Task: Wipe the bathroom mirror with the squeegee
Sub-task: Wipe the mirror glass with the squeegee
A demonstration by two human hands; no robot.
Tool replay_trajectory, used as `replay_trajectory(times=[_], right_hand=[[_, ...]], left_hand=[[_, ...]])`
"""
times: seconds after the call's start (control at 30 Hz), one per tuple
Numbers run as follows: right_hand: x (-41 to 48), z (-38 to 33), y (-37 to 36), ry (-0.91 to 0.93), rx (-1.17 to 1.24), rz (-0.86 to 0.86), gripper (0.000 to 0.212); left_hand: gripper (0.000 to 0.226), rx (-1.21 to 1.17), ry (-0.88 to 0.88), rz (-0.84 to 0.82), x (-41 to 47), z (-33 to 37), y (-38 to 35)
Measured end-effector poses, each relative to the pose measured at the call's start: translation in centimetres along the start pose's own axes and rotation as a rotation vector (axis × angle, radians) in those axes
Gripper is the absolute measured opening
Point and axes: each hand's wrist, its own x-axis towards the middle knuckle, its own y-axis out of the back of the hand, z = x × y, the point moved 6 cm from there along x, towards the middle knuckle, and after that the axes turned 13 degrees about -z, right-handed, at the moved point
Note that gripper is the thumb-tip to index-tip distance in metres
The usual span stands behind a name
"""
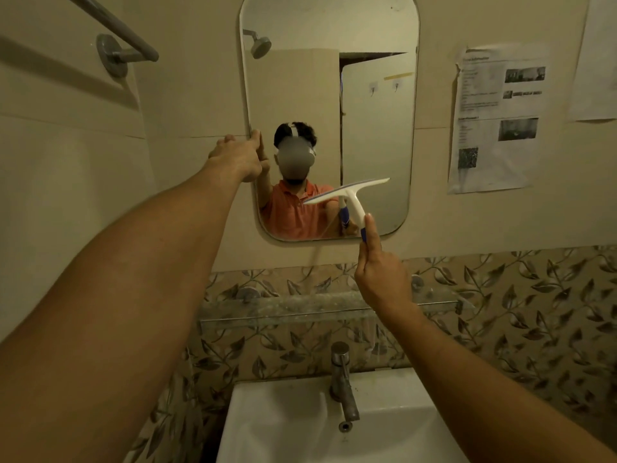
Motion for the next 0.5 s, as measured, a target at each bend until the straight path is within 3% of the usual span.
replay_trajectory(times=[0.37, 0.5], right_hand=[[-2.9, 0.7, -1.2, -0.090, 0.058, -0.064, 0.063], [-2.2, -1.7, 1.8, -0.007, 0.106, -0.004, 0.062]], left_hand=[[0.075, 0.000, 0.001, -0.015, -0.7, 0.0, 0.1], [0.074, 0.002, 0.002, -0.030, -0.7, 0.0, 0.3]])
